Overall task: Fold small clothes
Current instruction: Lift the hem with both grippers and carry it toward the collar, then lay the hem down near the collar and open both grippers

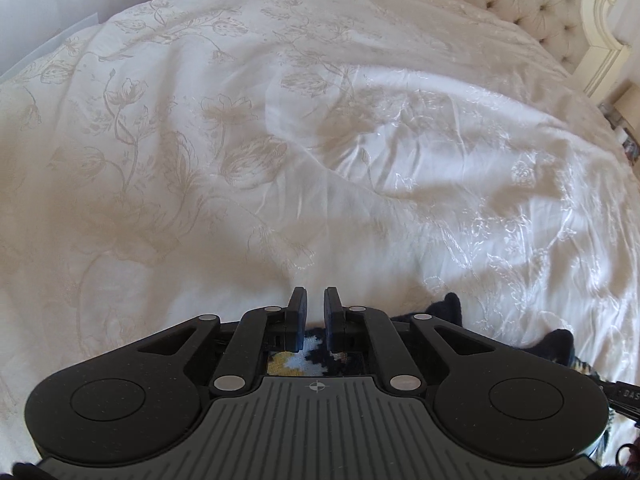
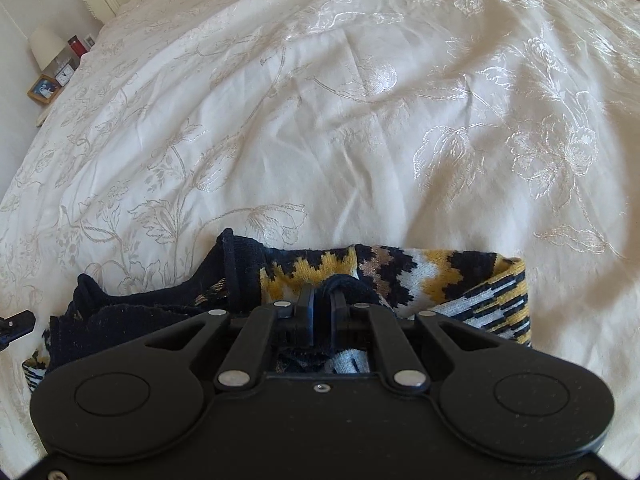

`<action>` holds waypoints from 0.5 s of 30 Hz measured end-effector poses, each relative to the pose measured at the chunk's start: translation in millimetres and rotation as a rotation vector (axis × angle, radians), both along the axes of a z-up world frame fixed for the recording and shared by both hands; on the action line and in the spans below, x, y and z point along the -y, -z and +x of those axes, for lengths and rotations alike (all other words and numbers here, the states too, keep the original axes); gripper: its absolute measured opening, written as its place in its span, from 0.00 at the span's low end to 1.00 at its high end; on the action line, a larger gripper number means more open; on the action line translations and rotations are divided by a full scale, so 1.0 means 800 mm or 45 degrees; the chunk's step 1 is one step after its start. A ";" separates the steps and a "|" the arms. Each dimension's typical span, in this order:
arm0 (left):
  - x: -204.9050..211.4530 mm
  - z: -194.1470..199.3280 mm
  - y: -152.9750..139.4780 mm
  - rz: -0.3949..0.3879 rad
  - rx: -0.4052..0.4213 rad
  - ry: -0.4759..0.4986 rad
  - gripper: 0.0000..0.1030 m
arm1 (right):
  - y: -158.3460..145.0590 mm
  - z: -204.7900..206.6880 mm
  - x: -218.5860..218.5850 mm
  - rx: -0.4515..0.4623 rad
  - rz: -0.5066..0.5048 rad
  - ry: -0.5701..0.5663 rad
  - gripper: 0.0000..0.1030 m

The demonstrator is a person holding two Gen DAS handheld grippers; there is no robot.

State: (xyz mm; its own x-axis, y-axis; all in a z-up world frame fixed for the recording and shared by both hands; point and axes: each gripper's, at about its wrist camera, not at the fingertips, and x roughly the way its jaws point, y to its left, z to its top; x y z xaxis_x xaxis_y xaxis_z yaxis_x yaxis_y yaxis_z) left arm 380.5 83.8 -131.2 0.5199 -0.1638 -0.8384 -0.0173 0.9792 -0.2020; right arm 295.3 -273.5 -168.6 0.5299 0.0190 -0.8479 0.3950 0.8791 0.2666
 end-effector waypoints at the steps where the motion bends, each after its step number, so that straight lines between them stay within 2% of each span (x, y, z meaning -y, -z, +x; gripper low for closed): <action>1: 0.000 -0.003 -0.006 0.011 0.015 0.007 0.09 | -0.001 -0.001 0.000 0.009 -0.010 0.007 0.15; 2: 0.001 -0.006 -0.012 0.022 0.028 0.018 0.09 | -0.004 -0.003 -0.001 0.018 -0.028 0.010 0.17; 3: 0.002 -0.010 -0.017 0.032 0.039 0.032 0.10 | -0.006 -0.002 0.000 0.029 -0.045 0.016 0.27; 4: 0.004 -0.015 -0.022 0.044 0.047 0.046 0.15 | -0.011 -0.004 -0.001 0.044 -0.080 0.028 0.42; 5: 0.007 -0.020 -0.027 0.057 0.053 0.062 0.25 | -0.016 -0.006 -0.002 0.064 -0.117 0.036 0.49; 6: 0.011 -0.026 -0.031 0.067 0.060 0.077 0.27 | -0.023 -0.007 -0.003 0.092 -0.147 0.035 0.54; 11: 0.039 -0.064 -0.034 0.130 0.024 0.190 0.30 | -0.052 -0.018 -0.027 0.172 -0.186 -0.092 0.54; 15: 0.060 -0.095 -0.017 0.197 -0.046 0.257 0.34 | -0.054 -0.027 -0.069 0.144 -0.182 -0.263 0.54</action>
